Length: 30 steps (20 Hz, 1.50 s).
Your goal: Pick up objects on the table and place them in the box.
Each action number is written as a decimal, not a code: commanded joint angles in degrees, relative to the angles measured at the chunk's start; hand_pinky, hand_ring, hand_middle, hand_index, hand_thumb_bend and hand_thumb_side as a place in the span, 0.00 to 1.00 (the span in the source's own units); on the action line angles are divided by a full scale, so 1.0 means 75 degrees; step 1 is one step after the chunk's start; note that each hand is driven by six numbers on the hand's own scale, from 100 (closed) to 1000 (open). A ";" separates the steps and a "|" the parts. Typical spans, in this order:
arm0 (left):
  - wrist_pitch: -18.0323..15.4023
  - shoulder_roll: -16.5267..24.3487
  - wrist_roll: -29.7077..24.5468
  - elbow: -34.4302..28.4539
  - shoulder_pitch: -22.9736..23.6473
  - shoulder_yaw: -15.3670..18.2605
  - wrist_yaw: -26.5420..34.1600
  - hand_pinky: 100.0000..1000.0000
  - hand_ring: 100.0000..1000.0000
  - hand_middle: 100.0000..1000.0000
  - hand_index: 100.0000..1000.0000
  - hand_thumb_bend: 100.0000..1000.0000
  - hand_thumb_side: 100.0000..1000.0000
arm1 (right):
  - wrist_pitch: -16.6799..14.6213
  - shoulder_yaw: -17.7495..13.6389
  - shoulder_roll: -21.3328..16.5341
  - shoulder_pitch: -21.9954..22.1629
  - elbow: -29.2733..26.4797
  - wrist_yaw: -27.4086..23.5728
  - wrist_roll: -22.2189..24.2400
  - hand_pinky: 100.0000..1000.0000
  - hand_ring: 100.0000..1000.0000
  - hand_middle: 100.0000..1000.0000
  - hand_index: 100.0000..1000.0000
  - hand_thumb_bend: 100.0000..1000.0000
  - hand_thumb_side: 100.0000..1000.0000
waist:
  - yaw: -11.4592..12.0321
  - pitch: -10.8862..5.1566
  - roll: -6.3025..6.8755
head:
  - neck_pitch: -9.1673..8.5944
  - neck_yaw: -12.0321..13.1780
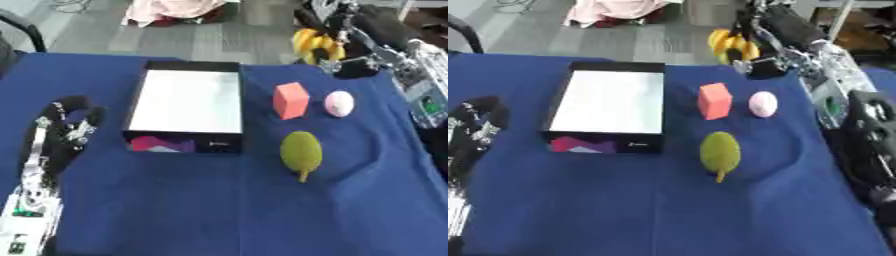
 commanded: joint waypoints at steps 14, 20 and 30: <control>-0.0124 -0.0222 -0.0281 -0.0087 -0.0345 -0.0247 0.0063 0.60 0.86 0.60 0.71 0.72 0.57 | -0.0447 -0.0142 0.2122 -0.0317 0.2425 0.2557 -0.0518 0.87 0.79 0.77 0.92 0.00 0.52 | 0.0459 -0.0044 0.0149 | -0.0014 -0.0598; -0.0112 -0.0207 -0.0262 -0.0081 -0.0335 -0.0219 0.0048 0.60 0.86 0.60 0.71 0.72 0.57 | -0.0413 -0.0201 0.1890 -0.0309 0.2145 0.2228 -0.0343 0.87 0.81 0.84 0.95 0.00 0.64 | 0.0381 -0.0049 0.0156 | -0.0014 -0.0530; -0.0091 -0.0147 -0.0189 -0.0019 -0.0257 -0.0161 0.0030 0.60 0.86 0.60 0.71 0.73 0.57 | -0.0341 -0.0696 0.0358 -0.0799 0.2618 -0.0390 0.2343 0.95 0.92 0.97 0.99 0.00 0.50 | 0.0270 -0.0127 0.0091 | -0.0014 -0.0403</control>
